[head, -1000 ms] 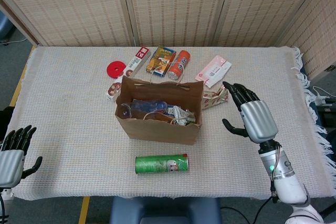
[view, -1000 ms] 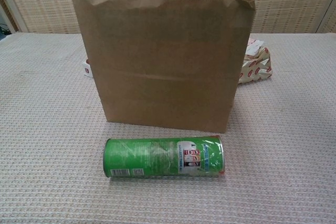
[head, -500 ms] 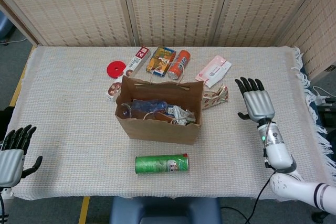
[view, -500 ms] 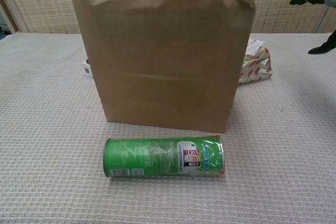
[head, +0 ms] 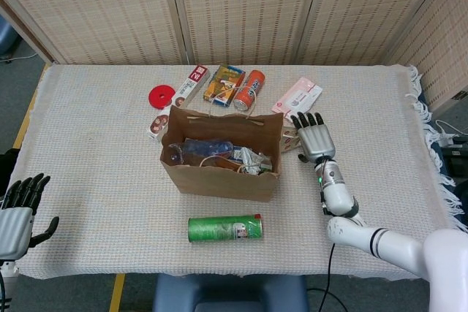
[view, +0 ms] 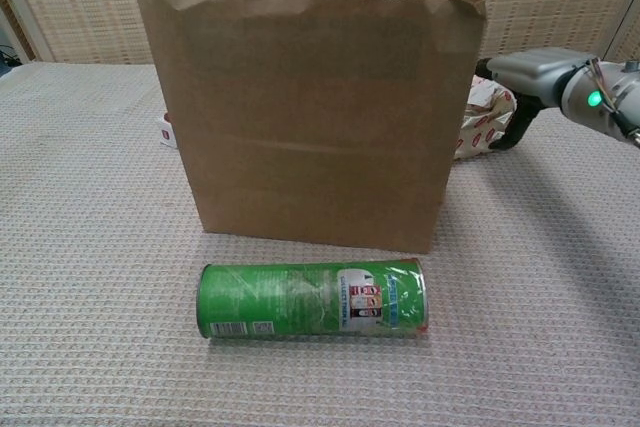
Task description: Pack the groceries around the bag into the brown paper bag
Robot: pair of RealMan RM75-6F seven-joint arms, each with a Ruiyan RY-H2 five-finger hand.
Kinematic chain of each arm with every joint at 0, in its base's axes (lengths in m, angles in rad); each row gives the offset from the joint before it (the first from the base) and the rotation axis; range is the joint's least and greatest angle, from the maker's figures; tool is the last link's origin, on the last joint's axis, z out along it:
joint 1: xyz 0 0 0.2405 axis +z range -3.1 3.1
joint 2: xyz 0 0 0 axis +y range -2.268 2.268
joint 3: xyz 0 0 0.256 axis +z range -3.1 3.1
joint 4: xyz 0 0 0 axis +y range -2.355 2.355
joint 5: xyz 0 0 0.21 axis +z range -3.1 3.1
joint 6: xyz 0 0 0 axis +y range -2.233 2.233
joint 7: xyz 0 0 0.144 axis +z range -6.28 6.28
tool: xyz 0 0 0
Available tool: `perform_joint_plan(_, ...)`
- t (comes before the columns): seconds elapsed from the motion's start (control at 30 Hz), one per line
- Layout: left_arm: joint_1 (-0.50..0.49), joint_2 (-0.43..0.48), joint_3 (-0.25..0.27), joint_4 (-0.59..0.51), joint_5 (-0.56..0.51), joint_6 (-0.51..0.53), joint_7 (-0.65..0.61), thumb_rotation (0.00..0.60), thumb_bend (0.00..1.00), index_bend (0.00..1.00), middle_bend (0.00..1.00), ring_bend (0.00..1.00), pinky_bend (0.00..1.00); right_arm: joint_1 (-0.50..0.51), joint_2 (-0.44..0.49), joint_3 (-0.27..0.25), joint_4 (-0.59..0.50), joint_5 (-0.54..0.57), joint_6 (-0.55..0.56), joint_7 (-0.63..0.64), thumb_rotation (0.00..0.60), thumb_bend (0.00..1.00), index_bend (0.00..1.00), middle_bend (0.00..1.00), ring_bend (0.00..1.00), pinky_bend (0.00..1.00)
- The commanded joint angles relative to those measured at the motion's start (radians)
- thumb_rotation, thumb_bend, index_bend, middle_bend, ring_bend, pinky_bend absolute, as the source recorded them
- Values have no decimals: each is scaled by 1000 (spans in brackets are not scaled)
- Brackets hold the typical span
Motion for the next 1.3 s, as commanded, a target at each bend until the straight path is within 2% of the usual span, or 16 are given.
perform_joint_plan(0.03,0,1,0,0,-1,-1,-2,600,349,0,0,0,0,50,-80,14,104,44,-43,-23,600,149,0,9,0,62)
perform_joint_plan(0.27,-1,3,-1,0,-2,-3,-14,600,348,0,0,0,0,94,-185,18,287,92,-111,-44,600,209,12,44,23,77)
perform_joint_plan(0.33,-1,3,-1,1,-3,-4,-16,600,349,0,0,0,0,102,-213,18,338,94,-128,-44,600,237,56,84,58,107)
perform_joint_plan(0.4,-2,3,-1,1,-3,-5,-16,600,348,0,0,0,0,107,-240,18,382,89,-134,-41,600,278,150,162,138,190)
perform_joint_plan(0.47,-2,3,-2,0,-4,-6,-16,600,348,0,0,0,0,108,-255,21,406,77,-135,-29,600,316,321,315,312,380)
perform_joint_plan(0.53,-2,3,-2,-1,-5,-6,-16,600,349,0,0,0,0,102,-262,20,413,61,-134,-15,600,346,522,512,551,612)
perform_joint_plan(0.57,-2,3,-2,-1,-6,-6,-15,600,349,0,0,0,0,96,-259,17,409,46,-127,-9,600,354,575,562,612,663)
perform_joint_plan(0.63,-1,4,-1,-1,-5,-5,-16,600,349,0,0,0,0,86,-247,13,392,24,-114,4,600,361,637,608,662,702)
perform_joint_plan(0.73,-1,3,-1,0,-5,-5,-16,600,349,0,0,0,0,77,-234,13,371,6,-101,18,600,363,648,613,664,707)
perform_joint_plan(0.77,-1,3,-1,0,-5,-4,-16,600,349,0,0,0,0,70,-219,15,350,-8,-88,31,600,363,648,613,664,707)
perform_joint_plan(0.8,0,3,0,0,-3,-2,-15,600,348,0,0,0,0,47,-162,37,273,-41,-26,77,600,363,648,613,664,708)
perform_joint_plan(1.07,3,2,2,0,3,5,-8,600,347,0,0,0,0,-88,165,97,-192,-119,173,164,600,363,648,612,664,708)
perform_joint_plan(1.3,6,-3,4,2,8,13,3,600,347,0,0,0,0,-168,378,169,-492,-171,308,206,600,363,648,613,662,708)
